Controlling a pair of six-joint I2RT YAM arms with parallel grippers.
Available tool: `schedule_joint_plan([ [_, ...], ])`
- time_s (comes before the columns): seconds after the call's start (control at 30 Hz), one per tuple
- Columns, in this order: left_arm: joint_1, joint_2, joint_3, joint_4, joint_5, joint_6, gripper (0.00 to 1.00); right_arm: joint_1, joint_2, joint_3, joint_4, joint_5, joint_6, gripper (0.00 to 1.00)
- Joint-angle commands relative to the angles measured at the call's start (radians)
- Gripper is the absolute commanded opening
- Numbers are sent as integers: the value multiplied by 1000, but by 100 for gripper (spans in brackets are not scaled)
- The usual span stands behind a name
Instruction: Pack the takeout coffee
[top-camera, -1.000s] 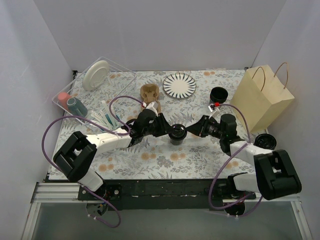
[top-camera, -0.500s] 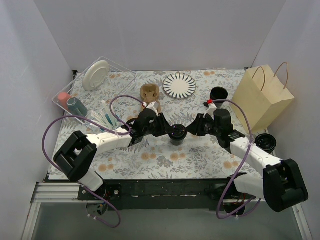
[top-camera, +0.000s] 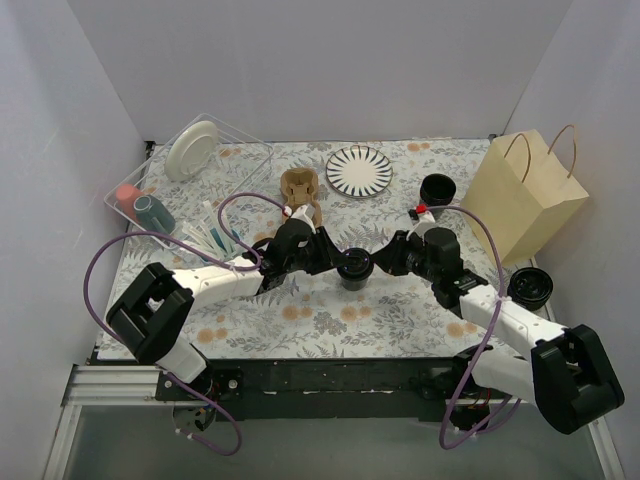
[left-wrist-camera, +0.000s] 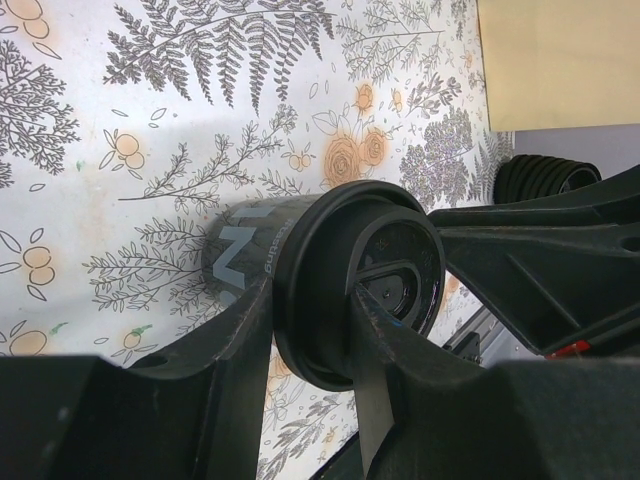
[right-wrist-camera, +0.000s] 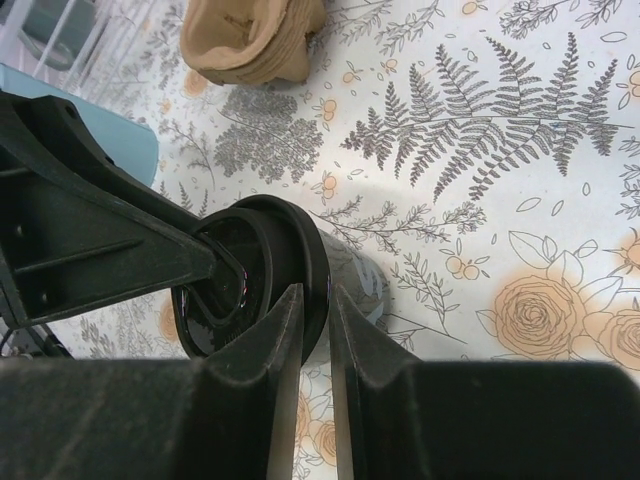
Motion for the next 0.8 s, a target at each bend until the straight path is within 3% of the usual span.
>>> schedule_joint_plan([
  [0.0, -19, 91, -103, -296, -52, 35, 29, 33, 40, -177, -166, -19, 12, 22],
  [0.1, -22, 92, -99, -292, -47, 32, 29, 32, 0, -184, -83, -90, 34, 22],
  [0.27, -23, 94, -88, -304, -52, 27, 29, 21, -77, -155, 5, -180, 127, 31],
  [0.43, -25, 99, -80, -325, -63, 23, 29, 12, -92, -124, 4, -193, 144, 38],
  [0.77, -28, 66, -71, -345, -76, 1, 29, -69, -111, -26, -6, -254, 149, 40],
])
